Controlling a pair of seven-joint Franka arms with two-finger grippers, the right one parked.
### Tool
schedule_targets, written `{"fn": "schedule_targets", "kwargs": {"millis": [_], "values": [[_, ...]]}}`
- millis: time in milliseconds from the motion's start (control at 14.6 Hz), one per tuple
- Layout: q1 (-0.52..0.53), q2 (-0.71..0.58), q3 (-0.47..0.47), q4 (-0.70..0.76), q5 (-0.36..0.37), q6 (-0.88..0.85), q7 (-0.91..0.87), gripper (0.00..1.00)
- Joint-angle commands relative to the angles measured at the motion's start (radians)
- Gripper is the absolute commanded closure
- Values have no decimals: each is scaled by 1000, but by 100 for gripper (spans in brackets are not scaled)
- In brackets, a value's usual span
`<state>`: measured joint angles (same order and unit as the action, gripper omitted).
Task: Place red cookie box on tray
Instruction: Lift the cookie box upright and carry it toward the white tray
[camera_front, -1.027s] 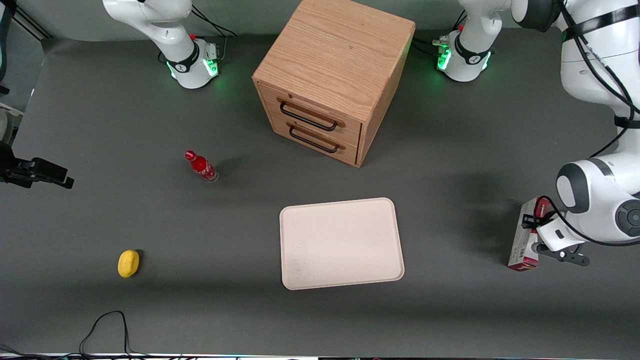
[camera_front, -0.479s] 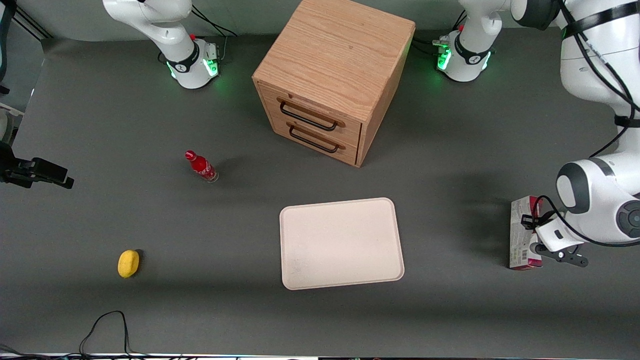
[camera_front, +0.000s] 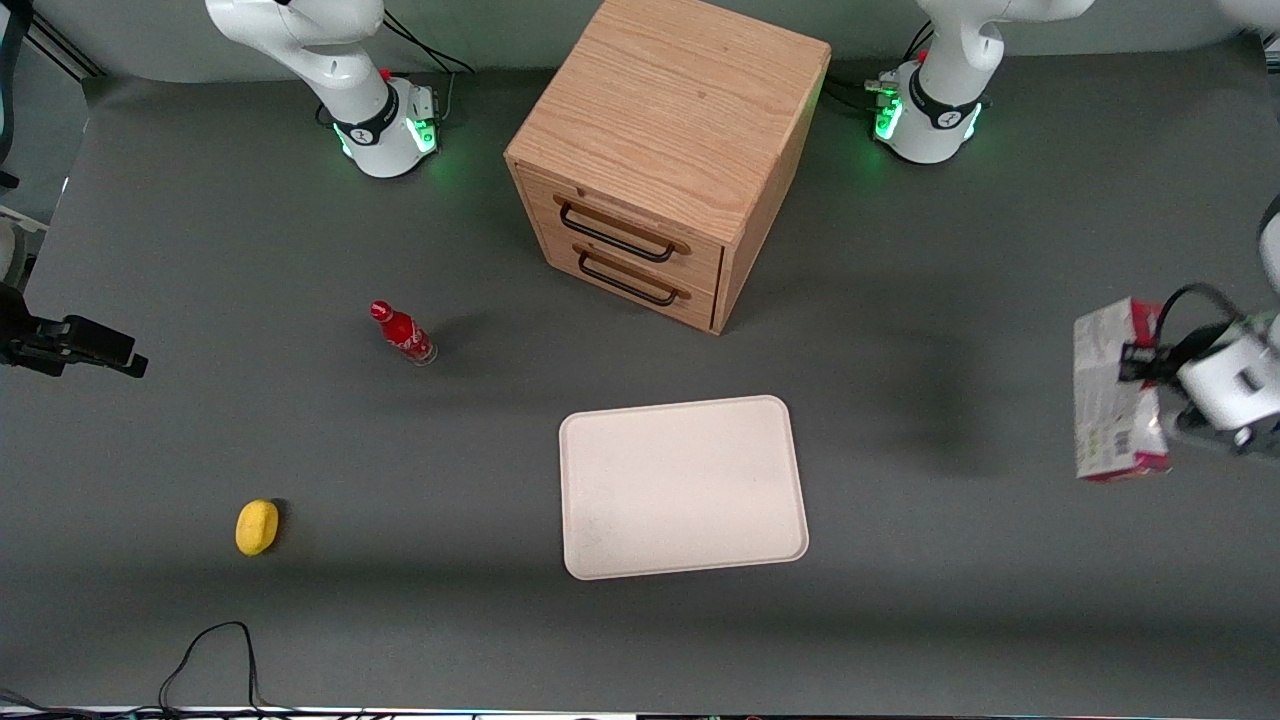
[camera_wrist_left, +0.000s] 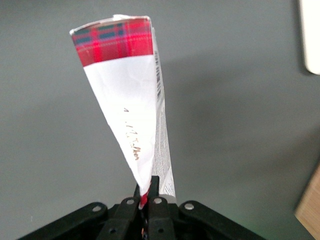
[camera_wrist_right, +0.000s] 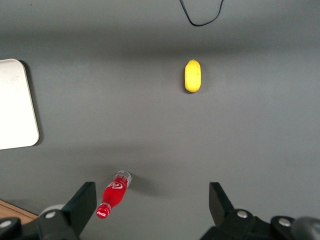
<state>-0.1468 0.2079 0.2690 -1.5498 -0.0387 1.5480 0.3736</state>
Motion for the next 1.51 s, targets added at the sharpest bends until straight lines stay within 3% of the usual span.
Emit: {"fn": "schedule_targets", "kwargs": {"millis": [0, 274, 548, 959, 1164, 1438], "values": [[-39, -152, 3, -50, 31, -106, -91, 100], [-50, -191, -33, -49, 30, -138, -128, 100], [-53, -154, -199, -30, 26, -102, -385, 100], [-106, 221, -436, 319, 20, -25, -853, 100], [-186, 440, -447, 544, 20, 13, -1002, 100], [-218, 530, -445, 554, 76, 125, -1022, 100]]}}
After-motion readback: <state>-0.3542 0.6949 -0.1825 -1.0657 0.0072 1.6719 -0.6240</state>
